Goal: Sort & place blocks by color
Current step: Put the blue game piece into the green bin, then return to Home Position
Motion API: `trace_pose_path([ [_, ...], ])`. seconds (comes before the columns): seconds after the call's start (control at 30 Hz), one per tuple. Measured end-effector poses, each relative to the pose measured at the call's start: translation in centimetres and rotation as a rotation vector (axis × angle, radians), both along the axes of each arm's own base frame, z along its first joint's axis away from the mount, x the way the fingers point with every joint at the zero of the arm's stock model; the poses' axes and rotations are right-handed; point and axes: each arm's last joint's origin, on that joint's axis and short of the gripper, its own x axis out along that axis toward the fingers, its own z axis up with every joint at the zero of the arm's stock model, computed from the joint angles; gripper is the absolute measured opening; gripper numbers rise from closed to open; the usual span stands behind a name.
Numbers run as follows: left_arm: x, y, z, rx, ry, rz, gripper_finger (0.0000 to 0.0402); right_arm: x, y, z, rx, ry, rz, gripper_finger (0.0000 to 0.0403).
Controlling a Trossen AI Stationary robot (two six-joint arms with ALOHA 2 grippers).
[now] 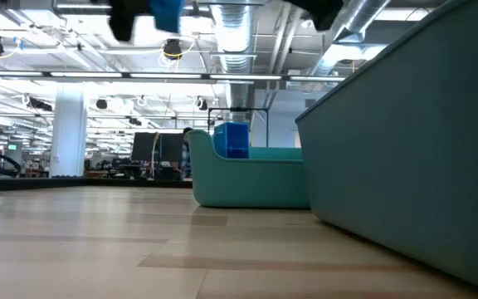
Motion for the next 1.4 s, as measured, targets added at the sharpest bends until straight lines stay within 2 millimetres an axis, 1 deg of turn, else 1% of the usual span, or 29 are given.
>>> trace_pose_path([
  [0.1,1.8,2.3,-1.5,-0.002,-0.002,0.002,0.0227,-0.5,-0.1,1.0,-0.023,-0.031,-0.019,0.0351],
  [0.2,3.6,4.1,-2.8,-0.013,-0.004,-0.025,0.0227,-1.4,-0.1,1.9,-0.062,-0.031,-0.043,0.0339],
  [0.27,4.9,5.0,-3.8,-0.025,-0.004,-0.040,0.0227,-1.8,-0.2,2.6,-0.067,-0.050,-0.052,0.0333],
  [0.33,6.2,5.7,-4.3,-0.033,-0.014,-0.045,0.0227,-2.2,-0.3,3.1,-0.081,-0.047,-0.064,0.0327],
  [0.5,9.5,7.0,-5.5,-0.038,0.018,-0.074,0.0229,-2.6,-0.5,3.4,-0.091,-0.038,-0.090,0.0321],
  [0.6,11.4,7.4,-5.8,-0.068,0.035,-0.077,0.0269,-2.7,-0.4,3.3,-0.094,-0.034,-0.094,0.0320],
  [0.7,12.8,8.0,-6.3,-0.118,0.116,-0.078,0.0313,-2.8,-0.2,3.3,-0.096,-0.028,-0.093,0.0320],
  [0.77,13.3,8.3,-6.4,-0.133,0.181,-0.091,0.0335,-2.9,0.0,3.1,-0.092,-0.017,-0.088,0.0320],
  [0.87,13.8,8.3,-6.1,-0.115,0.261,-0.105,0.0355,-3.5,0.2,3.6,-0.080,-0.022,-0.103,0.0320],
  [0.93,13.6,8.3,-5.3,-0.072,0.310,-0.105,0.0360,-4.1,0.2,4.1,-0.086,-0.021,-0.121,0.0320],
  [1.0,13.2,8.4,-3.3,-0.034,0.299,-0.096,0.0357,-5.0,0.2,4.5,-0.102,-0.006,-0.128,0.0320],
  [1.07,12.0,8.4,-1.0,-0.007,0.262,-0.083,0.0342,-5.9,-0.1,5.2,-0.112,0.000,-0.135,0.0318],
  [1.13,10.6,8.2,0.8,0.018,0.209,-0.052,0.0317,-7.2,-0.6,5.6,-0.151,0.049,-0.160,0.0314],
  [1.2,8.9,7.5,2.1,0.034,0.157,-0.031,0.0280,-8.5,-1.6,5.2,-0.146,0.088,-0.255,0.0307],
  [1.27,7.6,6.8,2.7,0.043,0.088,-0.023,0.0235,-9.9,-2.9,3.9,-0.138,0.117,-0.365,0.0299],
  [1.33,5.9,6.1,2.1,0.074,0.088,-0.032,0.0181,-11.2,-4.0,2.7,-0.106,0.114,-0.418,0.0288],
  [1.4,3.9,5.6,1.2,0.095,0.098,-0.018,0.0125,-12.4,-4.8,2.0,-0.074,0.093,-0.419,0.0276],
])
